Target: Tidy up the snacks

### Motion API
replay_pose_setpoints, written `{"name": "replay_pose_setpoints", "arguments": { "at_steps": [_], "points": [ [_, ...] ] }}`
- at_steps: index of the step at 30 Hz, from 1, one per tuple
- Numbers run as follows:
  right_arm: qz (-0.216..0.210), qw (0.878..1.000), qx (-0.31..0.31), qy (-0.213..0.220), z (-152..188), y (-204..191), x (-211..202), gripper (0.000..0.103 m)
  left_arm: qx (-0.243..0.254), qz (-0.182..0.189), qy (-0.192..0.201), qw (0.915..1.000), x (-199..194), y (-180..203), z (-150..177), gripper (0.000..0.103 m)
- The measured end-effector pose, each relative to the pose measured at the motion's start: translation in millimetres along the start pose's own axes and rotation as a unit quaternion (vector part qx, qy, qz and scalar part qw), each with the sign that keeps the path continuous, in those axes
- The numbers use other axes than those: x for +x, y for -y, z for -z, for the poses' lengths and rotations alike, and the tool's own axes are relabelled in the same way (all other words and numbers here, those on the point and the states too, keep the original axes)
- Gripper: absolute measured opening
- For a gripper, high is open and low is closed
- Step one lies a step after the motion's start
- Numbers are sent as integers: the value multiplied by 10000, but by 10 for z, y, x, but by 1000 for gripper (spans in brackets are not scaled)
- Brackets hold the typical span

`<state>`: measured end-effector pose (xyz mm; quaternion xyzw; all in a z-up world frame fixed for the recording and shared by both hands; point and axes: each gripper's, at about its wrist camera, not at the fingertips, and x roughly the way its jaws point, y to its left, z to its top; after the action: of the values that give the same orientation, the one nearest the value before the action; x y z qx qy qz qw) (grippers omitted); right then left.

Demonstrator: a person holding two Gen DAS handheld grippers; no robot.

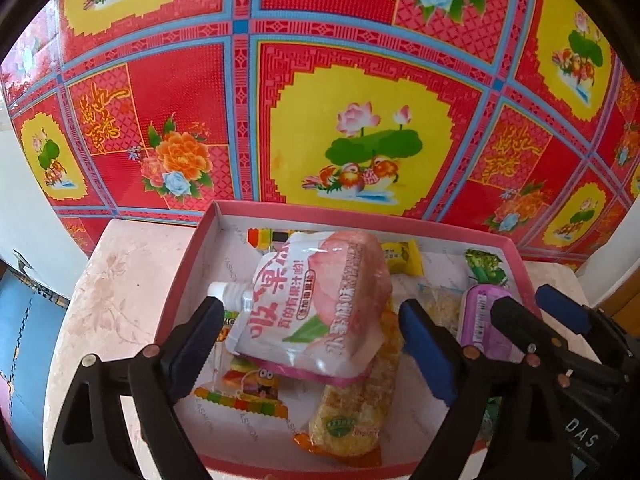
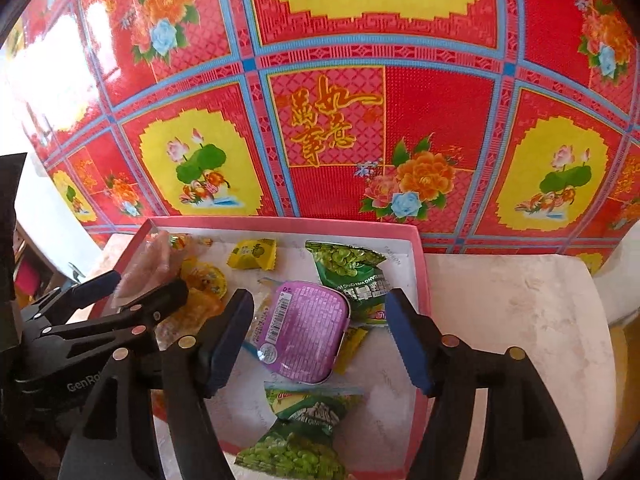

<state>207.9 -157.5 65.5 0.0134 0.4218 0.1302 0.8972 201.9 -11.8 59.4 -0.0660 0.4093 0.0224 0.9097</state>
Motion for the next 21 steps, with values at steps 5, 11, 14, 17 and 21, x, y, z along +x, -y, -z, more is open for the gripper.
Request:
{"name": "replay_pose_setpoints", "arguments": {
  "at_steps": [5,11,14,17,21],
  "points": [
    [-49,9999,130,-8,52,50,-106,70,7,30,36,10000,-112,39,49,92],
    [-102,9998,153,-51,130,55,-207,70,-83,107,42,9999,-271,61,113,92],
    [-159,9997,166,-116,177,54,-268,70,-46,76,33,10000,-327,45,156,92],
    [-191,9996,171,-155,233,57,-355,70,-28,46,35,10000,-396,-34,212,92],
    [-202,9996,143,-151,296,21,-417,70,-34,45,-1,10000,-512,-54,322,92]
  ]
}}
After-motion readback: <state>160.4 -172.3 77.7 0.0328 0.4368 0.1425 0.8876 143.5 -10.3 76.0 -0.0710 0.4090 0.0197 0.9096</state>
